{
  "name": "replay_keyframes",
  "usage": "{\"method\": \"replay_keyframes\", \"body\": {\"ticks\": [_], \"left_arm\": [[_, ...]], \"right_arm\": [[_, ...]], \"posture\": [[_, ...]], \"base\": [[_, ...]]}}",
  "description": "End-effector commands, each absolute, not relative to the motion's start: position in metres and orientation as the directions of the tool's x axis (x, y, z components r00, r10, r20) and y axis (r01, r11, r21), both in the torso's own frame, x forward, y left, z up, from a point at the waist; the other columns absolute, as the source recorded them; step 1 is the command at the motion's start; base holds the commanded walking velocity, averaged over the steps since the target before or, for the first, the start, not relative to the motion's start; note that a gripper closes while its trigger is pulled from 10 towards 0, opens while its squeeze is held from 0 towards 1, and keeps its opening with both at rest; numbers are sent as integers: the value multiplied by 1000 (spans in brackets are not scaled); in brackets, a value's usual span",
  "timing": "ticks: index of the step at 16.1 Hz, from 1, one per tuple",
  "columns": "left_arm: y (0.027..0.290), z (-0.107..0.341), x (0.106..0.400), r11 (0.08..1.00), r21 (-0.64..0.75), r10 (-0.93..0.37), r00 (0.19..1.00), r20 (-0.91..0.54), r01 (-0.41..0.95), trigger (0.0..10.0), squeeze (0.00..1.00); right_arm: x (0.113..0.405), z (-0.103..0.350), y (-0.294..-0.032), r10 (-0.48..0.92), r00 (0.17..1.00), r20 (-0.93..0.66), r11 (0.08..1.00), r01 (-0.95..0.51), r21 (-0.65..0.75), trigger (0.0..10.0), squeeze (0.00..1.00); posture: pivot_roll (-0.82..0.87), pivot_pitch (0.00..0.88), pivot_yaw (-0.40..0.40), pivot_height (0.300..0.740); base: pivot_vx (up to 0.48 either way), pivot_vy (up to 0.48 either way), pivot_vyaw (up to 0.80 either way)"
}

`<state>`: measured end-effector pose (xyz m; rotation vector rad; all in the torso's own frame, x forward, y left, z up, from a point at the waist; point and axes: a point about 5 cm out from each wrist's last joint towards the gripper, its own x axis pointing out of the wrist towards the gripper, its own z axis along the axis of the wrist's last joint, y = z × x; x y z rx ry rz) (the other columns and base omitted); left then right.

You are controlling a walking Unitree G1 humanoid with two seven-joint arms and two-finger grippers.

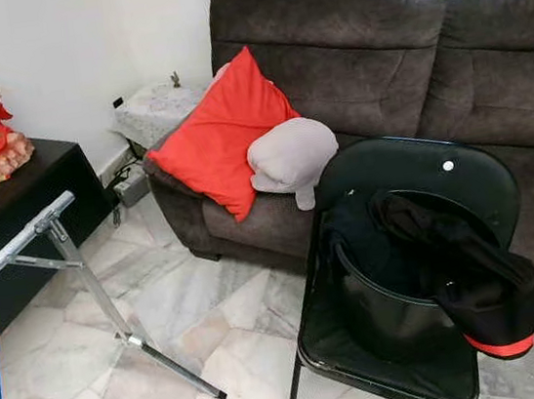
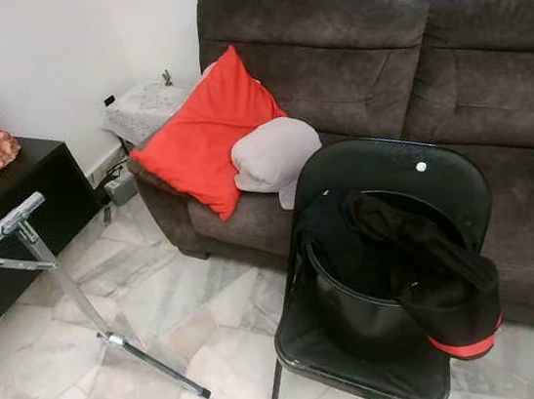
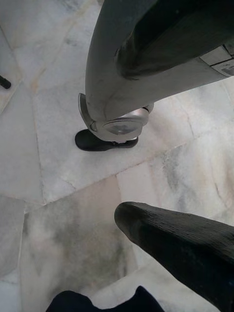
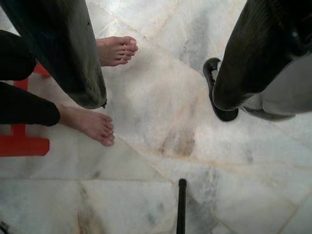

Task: Hang hanger

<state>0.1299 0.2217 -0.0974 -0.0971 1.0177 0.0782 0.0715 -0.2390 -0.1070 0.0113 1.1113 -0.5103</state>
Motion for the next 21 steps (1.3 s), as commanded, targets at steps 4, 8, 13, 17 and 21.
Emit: {"method": "replay_keyframes", "body": {"ticks": [4, 8, 13, 17, 21], "left_arm": [[224, -99, 123, 993, -36, 24, 498, -867, -110, 10000, 0], [224, -99, 123, 993, -38, 22, 499, -866, -110, 10000, 0], [224, -99, 123, 994, -36, 22, 498, -867, -106, 10000, 0], [224, -99, 123, 994, -37, 19, 498, -867, -102, 10000, 0], [224, -99, 123, 994, -36, 20, 498, -867, -103, 10000, 0]], "right_arm": [[57, -108, -249, -395, 302, -868, 889, 363, -279, 10000, 0], [61, -111, -236, -326, 327, -887, 931, 274, -241, 10000, 0], [62, -111, -236, -321, 336, -886, 931, 286, -229, 10000, 0], [61, -111, -235, -318, 333, -888, 931, 286, -226, 10000, 0], [60, -112, -235, -318, 331, -888, 931, 288, -225, 10000, 0]], "posture": [[12, 61, 36, 740], [15, 61, 38, 740], [14, 58, 41, 740], [12, 55, 41, 740], [14, 54, 42, 740]], "base": [[0, 0, 0], [0, 0, 0], [0, 0, 0], [0, 0, 0], [0, 0, 0]]}}
